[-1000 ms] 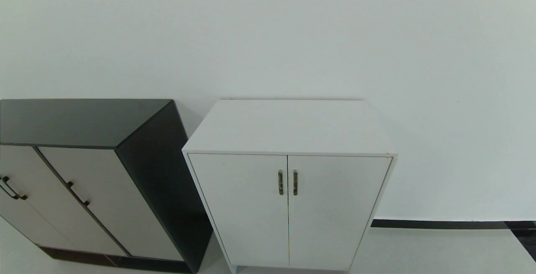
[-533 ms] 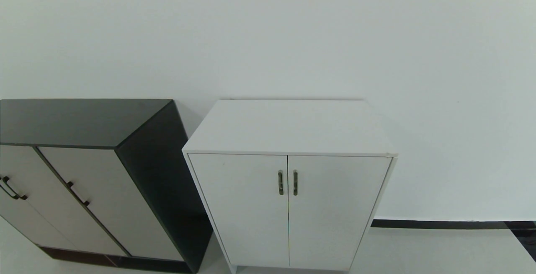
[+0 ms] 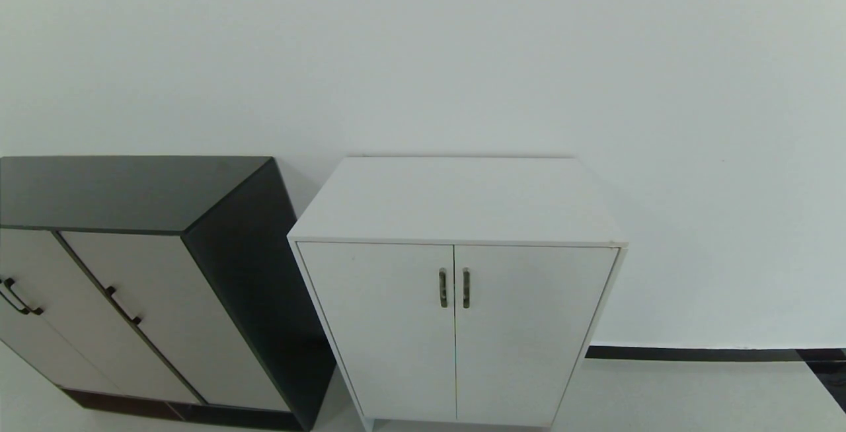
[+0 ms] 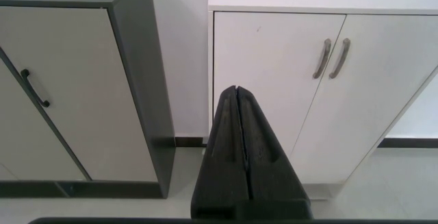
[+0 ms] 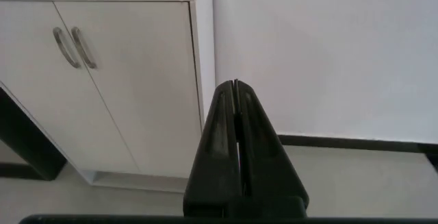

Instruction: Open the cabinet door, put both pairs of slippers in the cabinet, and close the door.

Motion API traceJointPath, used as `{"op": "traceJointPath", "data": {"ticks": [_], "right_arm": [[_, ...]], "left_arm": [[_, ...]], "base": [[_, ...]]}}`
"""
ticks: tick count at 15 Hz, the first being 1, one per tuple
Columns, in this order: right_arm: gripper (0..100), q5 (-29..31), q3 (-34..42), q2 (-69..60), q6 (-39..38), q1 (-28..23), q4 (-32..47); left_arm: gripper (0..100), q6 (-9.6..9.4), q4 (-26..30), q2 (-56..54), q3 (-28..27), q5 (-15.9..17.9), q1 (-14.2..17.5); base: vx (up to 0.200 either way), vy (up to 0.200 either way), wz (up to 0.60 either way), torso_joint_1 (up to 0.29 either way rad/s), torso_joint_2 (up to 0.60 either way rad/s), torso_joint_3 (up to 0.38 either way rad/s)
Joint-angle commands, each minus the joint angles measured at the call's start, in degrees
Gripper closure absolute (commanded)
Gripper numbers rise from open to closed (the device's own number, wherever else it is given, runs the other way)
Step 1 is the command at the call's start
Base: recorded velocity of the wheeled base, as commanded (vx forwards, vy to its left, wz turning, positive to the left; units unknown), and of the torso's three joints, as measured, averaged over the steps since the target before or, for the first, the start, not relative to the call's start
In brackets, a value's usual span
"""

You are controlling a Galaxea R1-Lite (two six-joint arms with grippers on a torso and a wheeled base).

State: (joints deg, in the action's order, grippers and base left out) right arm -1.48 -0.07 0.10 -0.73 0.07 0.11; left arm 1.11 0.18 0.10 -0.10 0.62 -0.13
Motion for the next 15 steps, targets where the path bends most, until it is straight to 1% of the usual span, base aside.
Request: {"op": "traceJointPath", "data": {"ticks": [1, 3, 5, 6, 8, 11, 15], "right_arm": [[100, 2.4, 0.1, 0.0, -2.1, 0.0, -0.1], [100, 2.6, 0.1, 0.0, -2.1, 0.0, -0.2], [100, 0.2, 0.1, 1.9, 1.2, 0.5, 0.1], [100, 0.2, 0.1, 2.6, 1.2, 1.1, 0.1], [100, 0.2, 0.1, -0.1, 1.4, 0.1, 0.1], [100, 0.7, 0.1, 0.0, 3.0, 0.0, 0.1], [100, 0.4, 0.1, 0.0, 2.6, 0.0, 0.1]], "left_arm": [[100, 0.03, 0.0, 0.0, 0.0, 0.0, 0.0], [100, 0.03, 0.0, 0.0, 0.0, 0.0, 0.0], [100, 0.03, 0.0, 0.0, 0.0, 0.0, 0.0], [100, 0.03, 0.0, 0.0, 0.0, 0.0, 0.0], [100, -0.14, 0.1, 0.0, 0.0, 0.1, 0.0], [100, -0.32, 0.0, 0.0, 0.0, 0.2, 0.0], [100, -0.32, 0.0, 0.0, 0.1, 0.2, 0.0]], "base": [[0.000, 0.000, 0.00, 0.000, 0.00, 0.000], [0.000, 0.000, 0.00, 0.000, 0.00, 0.000], [0.000, 0.000, 0.00, 0.000, 0.00, 0.000], [0.000, 0.000, 0.00, 0.000, 0.00, 0.000], [0.000, 0.000, 0.00, 0.000, 0.00, 0.000], [0.000, 0.000, 0.00, 0.000, 0.00, 0.000], [0.000, 0.000, 0.00, 0.000, 0.00, 0.000]]}}
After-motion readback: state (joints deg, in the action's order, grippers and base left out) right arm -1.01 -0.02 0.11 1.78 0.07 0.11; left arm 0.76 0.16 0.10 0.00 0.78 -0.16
